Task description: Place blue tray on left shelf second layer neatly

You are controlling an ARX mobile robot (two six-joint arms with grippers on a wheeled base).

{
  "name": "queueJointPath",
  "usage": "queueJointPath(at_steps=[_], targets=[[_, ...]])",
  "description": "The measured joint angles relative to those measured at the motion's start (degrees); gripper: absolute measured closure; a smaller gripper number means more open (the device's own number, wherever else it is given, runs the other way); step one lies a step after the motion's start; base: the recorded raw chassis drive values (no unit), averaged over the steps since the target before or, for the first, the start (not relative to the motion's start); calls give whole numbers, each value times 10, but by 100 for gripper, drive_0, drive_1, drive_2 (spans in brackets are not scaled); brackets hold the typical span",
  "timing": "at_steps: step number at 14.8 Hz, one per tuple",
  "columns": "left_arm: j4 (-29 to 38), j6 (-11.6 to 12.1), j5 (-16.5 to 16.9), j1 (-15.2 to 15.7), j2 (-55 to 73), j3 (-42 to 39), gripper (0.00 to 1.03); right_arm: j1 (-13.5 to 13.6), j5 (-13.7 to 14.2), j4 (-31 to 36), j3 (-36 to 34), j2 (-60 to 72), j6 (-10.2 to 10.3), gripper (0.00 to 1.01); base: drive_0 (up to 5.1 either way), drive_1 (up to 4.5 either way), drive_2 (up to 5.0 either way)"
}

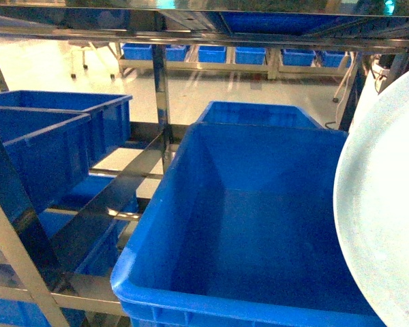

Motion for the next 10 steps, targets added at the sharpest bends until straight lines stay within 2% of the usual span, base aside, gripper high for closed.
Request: queueJointPath(at_steps=[10], targets=[[0, 0, 0, 0, 0, 0, 5, 0, 0, 0, 0, 0, 0, 99, 0, 0, 0]])
